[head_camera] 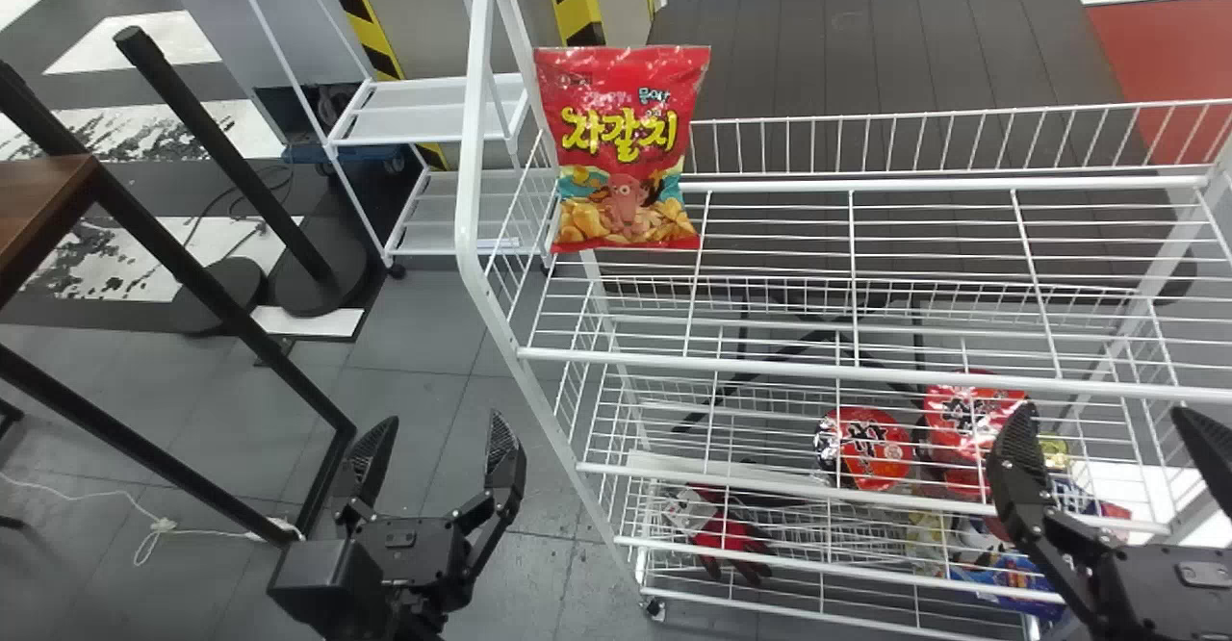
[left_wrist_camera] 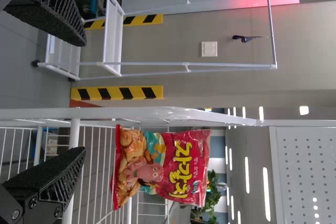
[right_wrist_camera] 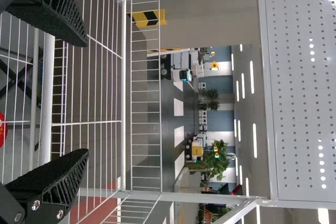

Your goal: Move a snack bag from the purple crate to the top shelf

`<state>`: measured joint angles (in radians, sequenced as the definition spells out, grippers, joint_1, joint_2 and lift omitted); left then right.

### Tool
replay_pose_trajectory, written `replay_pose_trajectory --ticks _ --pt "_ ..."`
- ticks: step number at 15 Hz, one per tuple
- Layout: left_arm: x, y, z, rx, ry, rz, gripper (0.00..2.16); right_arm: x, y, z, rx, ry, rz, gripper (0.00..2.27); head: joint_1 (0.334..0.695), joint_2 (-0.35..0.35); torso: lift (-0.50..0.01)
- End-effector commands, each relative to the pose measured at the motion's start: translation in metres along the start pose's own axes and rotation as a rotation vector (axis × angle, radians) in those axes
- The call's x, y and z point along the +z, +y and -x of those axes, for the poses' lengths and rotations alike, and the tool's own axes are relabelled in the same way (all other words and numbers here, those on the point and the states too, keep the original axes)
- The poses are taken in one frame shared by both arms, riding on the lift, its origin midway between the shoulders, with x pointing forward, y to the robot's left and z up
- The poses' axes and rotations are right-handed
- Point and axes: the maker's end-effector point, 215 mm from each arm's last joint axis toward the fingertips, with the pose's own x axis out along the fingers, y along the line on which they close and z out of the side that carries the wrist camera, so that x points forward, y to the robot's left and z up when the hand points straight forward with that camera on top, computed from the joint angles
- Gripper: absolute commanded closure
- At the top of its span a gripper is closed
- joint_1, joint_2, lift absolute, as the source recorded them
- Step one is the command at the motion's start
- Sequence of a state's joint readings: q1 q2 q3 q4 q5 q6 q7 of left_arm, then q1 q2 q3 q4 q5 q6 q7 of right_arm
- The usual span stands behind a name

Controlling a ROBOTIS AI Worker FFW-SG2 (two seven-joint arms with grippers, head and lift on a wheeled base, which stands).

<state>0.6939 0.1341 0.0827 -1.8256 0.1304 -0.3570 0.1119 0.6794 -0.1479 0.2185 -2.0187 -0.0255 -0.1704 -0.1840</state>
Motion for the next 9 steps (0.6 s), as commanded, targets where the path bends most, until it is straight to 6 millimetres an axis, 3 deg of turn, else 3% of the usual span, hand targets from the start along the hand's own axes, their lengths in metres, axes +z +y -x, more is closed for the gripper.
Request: replay_pose_trajectory --ticks 1,9 --pt "0.0011 -0.0001 0.0003 0.0 -0.003 0.001 0.11 0.0005 0.0003 0.0001 0.001 -0.002 -0.001 0.09 0.695 0.254 0.0" --pt "0.0009 -0.0006 0.0018 -0.001 -0.005 -0.001 0.11 -0.0031 0.0003 0.0015 0.003 0.002 0.007 0.09 0.695 0.255 0.0"
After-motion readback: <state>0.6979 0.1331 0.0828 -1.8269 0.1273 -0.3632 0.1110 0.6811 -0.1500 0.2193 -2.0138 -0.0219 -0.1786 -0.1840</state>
